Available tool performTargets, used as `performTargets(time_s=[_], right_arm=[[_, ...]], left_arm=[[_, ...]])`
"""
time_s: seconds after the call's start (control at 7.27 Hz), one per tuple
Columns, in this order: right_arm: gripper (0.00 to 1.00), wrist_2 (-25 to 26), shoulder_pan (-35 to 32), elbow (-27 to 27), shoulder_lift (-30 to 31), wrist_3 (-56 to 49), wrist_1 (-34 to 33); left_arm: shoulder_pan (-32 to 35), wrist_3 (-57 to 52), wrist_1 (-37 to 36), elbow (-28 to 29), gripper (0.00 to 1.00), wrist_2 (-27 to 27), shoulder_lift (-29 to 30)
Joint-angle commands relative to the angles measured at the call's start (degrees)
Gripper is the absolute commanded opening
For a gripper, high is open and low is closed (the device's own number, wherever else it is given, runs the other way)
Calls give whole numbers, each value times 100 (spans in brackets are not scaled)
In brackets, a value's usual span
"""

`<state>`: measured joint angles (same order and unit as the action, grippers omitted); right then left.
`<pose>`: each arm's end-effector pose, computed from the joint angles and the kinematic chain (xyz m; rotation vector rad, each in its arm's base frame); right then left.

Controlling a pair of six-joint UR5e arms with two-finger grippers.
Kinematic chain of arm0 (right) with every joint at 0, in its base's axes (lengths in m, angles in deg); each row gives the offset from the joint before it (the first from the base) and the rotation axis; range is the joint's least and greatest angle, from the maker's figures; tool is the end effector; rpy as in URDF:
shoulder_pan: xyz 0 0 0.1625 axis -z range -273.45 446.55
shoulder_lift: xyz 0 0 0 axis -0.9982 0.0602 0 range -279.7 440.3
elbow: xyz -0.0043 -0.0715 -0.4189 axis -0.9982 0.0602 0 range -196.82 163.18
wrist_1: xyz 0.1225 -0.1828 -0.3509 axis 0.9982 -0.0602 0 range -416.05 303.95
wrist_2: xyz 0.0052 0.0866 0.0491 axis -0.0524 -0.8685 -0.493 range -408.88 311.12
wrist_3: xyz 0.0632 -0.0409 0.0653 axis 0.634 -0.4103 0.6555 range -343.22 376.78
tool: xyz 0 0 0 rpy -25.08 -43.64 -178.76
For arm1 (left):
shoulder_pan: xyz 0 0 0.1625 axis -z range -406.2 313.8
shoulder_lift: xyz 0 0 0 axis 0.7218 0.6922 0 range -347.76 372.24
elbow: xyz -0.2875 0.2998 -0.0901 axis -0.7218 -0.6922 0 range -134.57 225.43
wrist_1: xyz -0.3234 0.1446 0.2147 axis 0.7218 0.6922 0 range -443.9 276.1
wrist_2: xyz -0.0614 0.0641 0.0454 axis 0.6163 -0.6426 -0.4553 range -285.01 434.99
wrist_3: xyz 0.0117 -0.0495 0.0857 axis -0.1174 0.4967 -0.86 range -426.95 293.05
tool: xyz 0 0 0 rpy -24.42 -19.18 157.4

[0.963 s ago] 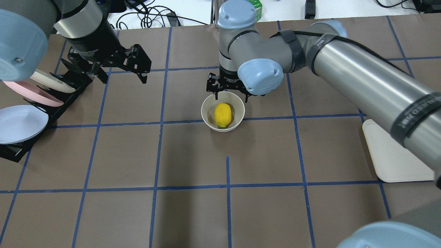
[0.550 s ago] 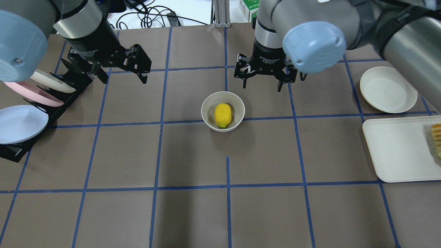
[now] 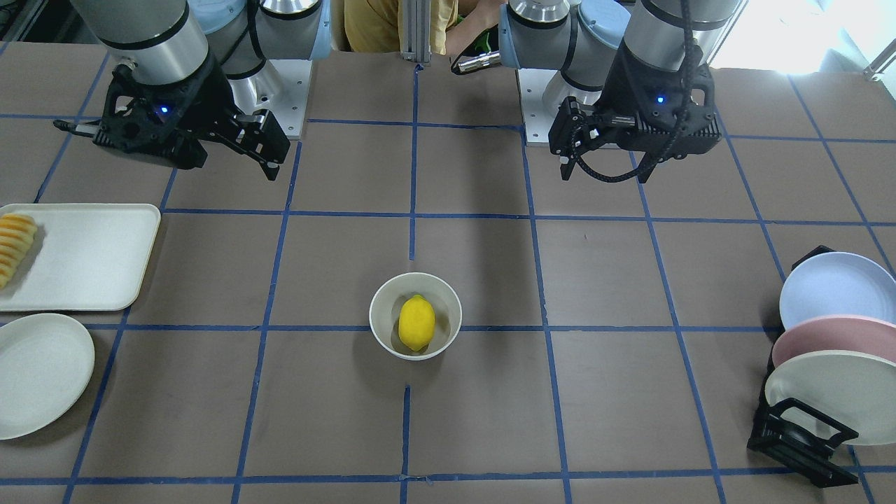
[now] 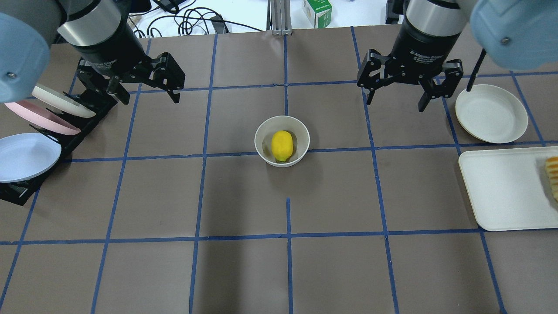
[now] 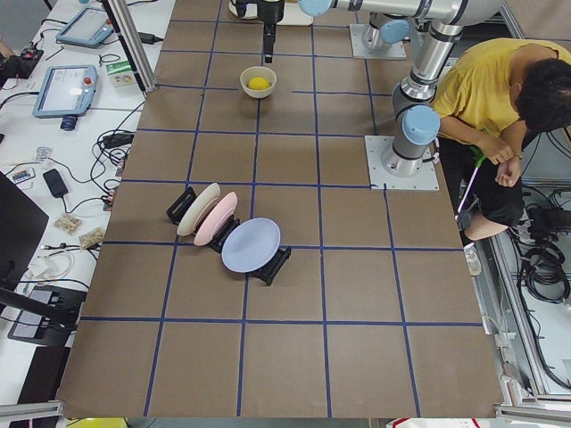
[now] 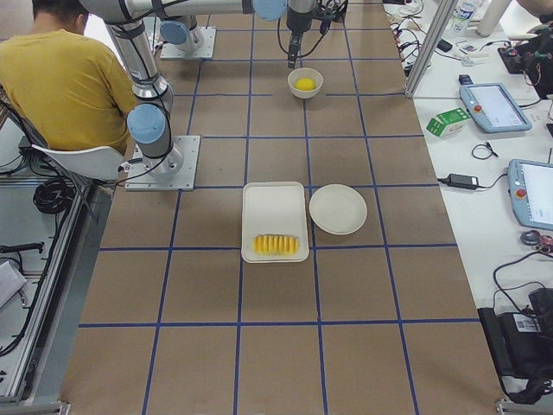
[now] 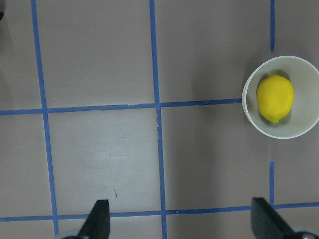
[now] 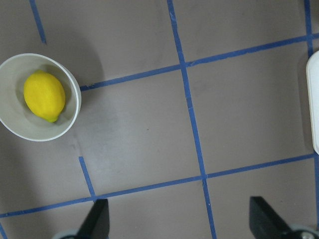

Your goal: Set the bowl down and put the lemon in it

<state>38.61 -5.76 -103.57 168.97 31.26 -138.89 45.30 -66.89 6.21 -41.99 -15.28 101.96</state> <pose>0.1574 -0.4860 0.4923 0.3326 3.0902 0.1506 -0.1457 -0.4904 0.5123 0.0392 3.1366 -0.0756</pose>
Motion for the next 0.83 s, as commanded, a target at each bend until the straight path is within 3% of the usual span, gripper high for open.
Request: performTargets(time_s=[0.0, 0.28, 0.69], right_arm=[[100, 22, 143, -156, 98, -50, 225], [100, 389, 117, -201, 230, -41, 215], [100, 348, 117, -193, 247, -33, 154]], left_arm=[[-9, 3, 42, -38, 100, -9, -15], [-44, 3, 51, -4, 100, 0, -15], [-88, 3, 60, -21, 100, 43, -24]])
